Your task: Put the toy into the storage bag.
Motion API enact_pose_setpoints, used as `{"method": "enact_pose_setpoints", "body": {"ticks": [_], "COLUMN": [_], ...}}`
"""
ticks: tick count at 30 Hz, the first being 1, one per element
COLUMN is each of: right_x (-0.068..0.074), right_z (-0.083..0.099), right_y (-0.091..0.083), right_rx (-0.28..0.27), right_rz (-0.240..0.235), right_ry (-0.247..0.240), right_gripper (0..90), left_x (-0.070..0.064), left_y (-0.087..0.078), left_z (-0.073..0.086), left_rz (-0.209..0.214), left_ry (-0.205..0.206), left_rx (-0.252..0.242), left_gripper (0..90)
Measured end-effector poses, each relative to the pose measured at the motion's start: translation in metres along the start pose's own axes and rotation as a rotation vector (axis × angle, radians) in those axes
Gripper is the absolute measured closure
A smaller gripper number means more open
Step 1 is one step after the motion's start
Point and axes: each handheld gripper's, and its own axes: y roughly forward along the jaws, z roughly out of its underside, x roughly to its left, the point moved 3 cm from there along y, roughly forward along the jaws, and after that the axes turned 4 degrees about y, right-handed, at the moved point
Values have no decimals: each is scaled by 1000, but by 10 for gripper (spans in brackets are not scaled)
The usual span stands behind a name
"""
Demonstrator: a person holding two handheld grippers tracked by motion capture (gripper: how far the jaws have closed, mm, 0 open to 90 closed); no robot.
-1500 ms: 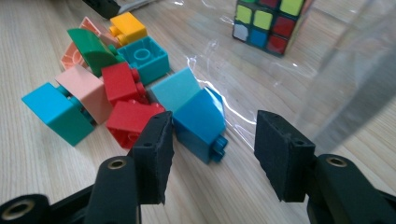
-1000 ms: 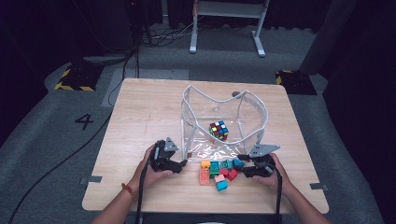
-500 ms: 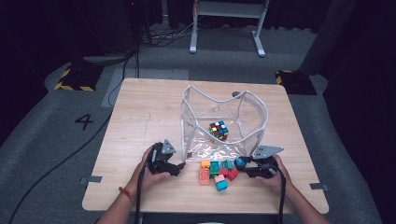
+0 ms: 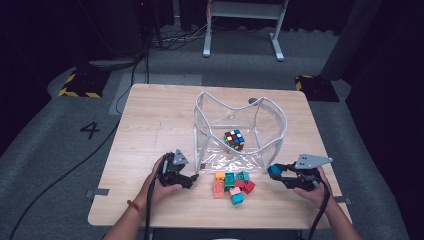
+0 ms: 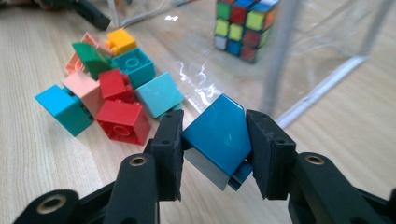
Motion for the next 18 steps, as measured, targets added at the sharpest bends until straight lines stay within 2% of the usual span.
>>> {"method": "enact_pose_setpoints", "body": {"ticks": [3,9,14,17,18], "right_x": [-4,-21,-41,-53,-53], "right_z": [-1,-6,-22,-38,-38], "right_y": [-8,-26,-38,-46,-46], "right_rx": [-14,-61,-102,-112,-112], "right_rz": [22,98,161,200,200], "right_ry": [-1,16,35,24,24], "right_gripper": [587,589,591,594,594], "left_x": [0,0,0,0,0], "left_y": [0,0,0,0,0], "left_z": [0,0,0,0,0], "left_rz": [0,0,-1,-1,-1], "left_ry": [1,0,0,-1,-1], "left_rx": [0,0,1,0,0], "left_gripper": [150,149,148,148,148]}}
